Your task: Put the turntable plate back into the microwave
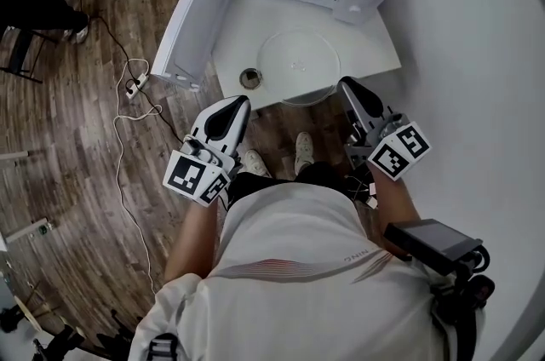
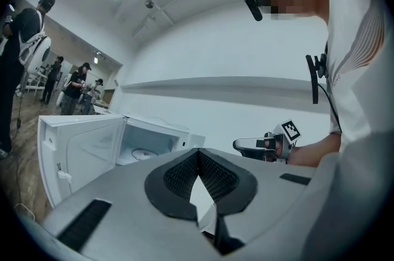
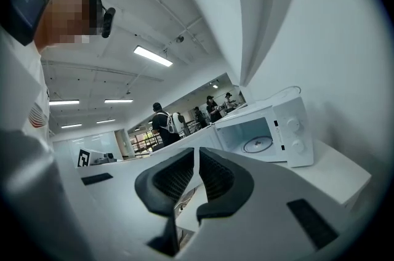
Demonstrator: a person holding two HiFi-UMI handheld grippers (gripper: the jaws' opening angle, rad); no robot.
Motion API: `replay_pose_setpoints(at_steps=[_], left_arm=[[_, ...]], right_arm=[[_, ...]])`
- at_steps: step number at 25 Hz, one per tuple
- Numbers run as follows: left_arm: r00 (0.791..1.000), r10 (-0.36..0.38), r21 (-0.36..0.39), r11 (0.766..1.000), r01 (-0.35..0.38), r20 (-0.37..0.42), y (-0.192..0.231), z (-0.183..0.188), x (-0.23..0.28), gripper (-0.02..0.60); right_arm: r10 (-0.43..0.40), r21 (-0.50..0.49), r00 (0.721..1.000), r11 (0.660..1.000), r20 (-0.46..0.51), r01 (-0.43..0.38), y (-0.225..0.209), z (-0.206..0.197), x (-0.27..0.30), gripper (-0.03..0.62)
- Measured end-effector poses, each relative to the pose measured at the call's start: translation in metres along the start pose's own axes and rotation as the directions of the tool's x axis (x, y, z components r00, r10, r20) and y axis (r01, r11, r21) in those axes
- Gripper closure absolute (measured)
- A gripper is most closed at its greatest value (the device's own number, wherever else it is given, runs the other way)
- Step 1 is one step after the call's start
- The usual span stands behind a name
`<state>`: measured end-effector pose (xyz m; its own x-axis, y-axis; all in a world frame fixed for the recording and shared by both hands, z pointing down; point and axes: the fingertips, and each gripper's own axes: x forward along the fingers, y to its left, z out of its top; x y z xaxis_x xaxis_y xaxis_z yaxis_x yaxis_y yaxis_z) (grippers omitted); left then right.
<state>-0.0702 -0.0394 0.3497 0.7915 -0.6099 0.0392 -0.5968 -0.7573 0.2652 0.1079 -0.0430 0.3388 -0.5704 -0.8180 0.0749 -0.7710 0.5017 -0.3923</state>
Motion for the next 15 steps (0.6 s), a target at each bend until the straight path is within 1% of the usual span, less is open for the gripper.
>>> replay_pose_setpoints(at_steps=[2,5,9,14,15], left_arm=[[1.000,0.014,0.000,1.000,-0.014,-0.013,0.002,-0.005,0.016,0.571],[0.999,0.021,-0.008,1.000,-0.022,-0.046,0.000,-0.017,0.031,0.571],[0.997,0.014,-0.014,1.000,-0.016,-0.079,-0.002,-0.028,0.044,0.571],[0.992,0.009,-0.010,1.000,-0.011,-0.127,-0.001,-0.049,0.063,0.571],[0.991,0.009,-0.008,1.000,-0.010,-0.135,0.000,-0.053,0.066,0.571]], right_arm=[[0.006,0.021,1.000,1.000,0.000,-0.006,-0.022,0.000,0.004,0.583],[0.004,0.081,1.000,0.997,-0.010,-0.003,-0.050,-0.010,0.003,0.551],[-0.009,0.159,0.999,0.987,-0.032,0.014,-0.077,-0.029,-0.001,0.513],[-0.050,0.284,0.996,0.957,-0.070,0.068,-0.113,-0.070,-0.009,0.483],[-0.058,0.312,0.995,0.947,-0.082,0.081,-0.118,-0.080,-0.010,0.468]])
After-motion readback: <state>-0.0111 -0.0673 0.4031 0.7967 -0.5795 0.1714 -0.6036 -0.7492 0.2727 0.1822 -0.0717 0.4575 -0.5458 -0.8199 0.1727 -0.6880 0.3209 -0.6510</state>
